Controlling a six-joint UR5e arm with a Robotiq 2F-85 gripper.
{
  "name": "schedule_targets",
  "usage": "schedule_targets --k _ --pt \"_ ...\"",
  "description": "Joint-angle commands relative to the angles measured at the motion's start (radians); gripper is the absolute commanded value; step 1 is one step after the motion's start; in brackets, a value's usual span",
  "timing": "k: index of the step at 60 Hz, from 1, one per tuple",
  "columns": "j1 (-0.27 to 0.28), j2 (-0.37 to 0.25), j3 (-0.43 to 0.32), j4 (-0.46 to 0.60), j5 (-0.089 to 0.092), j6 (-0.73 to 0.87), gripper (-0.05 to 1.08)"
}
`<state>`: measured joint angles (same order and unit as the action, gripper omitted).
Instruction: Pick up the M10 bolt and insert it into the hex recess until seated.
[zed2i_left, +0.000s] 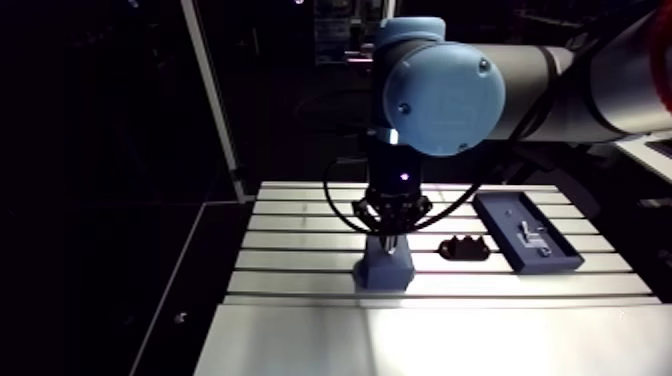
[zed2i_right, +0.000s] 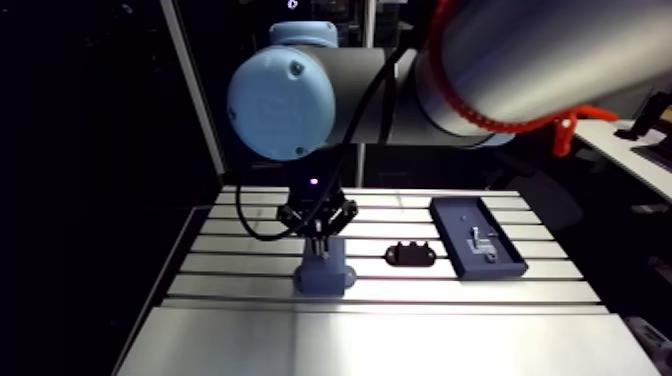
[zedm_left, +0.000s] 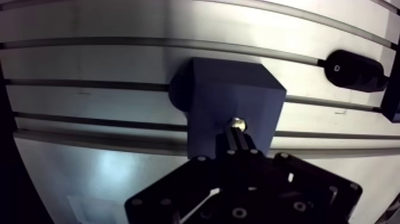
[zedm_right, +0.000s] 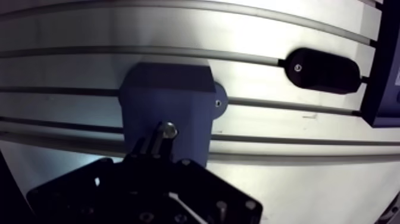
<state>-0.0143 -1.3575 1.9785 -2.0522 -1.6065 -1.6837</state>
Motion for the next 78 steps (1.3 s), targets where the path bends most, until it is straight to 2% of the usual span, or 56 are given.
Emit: schedule_targets --k 1,10,11,12,13,14,16,17,18,19,20,28,31,38,48,57,63,78 --pt "0.002 -0.018 -0.008 0.03 -0.012 -0.001 1.07" --pt "-0.001 -0.034 -0.015 0.06 -0.02 -0.001 1.02" --pt "-0.001 -0.038 -0.022 0.073 -0.02 -0.001 0.91" --pt "-0.001 -0.038 -0.022 0.073 -0.02 -0.001 0.91" --pt "0.002 -0.042 -0.028 0.088 -0.02 -0.001 0.72" --pt "0.002 -0.042 -0.028 0.088 -0.02 -0.001 0.72" --pt "0.002 -0.049 -0.041 0.124 -0.02 -0.001 0.25" --pt "0.002 -0.049 -0.041 0.124 -0.02 -0.001 0.25" --pt "0.002 -0.055 -0.047 0.142 -0.02 0.0 0.07" --pt "0.002 -0.055 -0.047 0.142 -0.02 0.0 0.07" --pt "0.002 -0.062 -0.056 0.156 -0.02 0.0 0.02" --pt "0.005 -0.092 -0.099 0.222 -0.016 0.0 0.01" --pt "0.007 -0.103 -0.131 0.266 -0.008 0.003 0.01" --pt "0.014 -0.121 -0.184 0.331 -0.008 0.006 0.01" --pt "0.012 -0.142 -0.333 0.529 -0.006 0.015 0.01" --pt "0.004 -0.16 -0.426 0.62 -0.011 0.014 0.01" --pt "0.004 -0.174 -0.453 0.663 -0.007 0.005 0.01" --pt "0.005 -0.233 -0.458 0.654 -0.008 0.0 0.01"
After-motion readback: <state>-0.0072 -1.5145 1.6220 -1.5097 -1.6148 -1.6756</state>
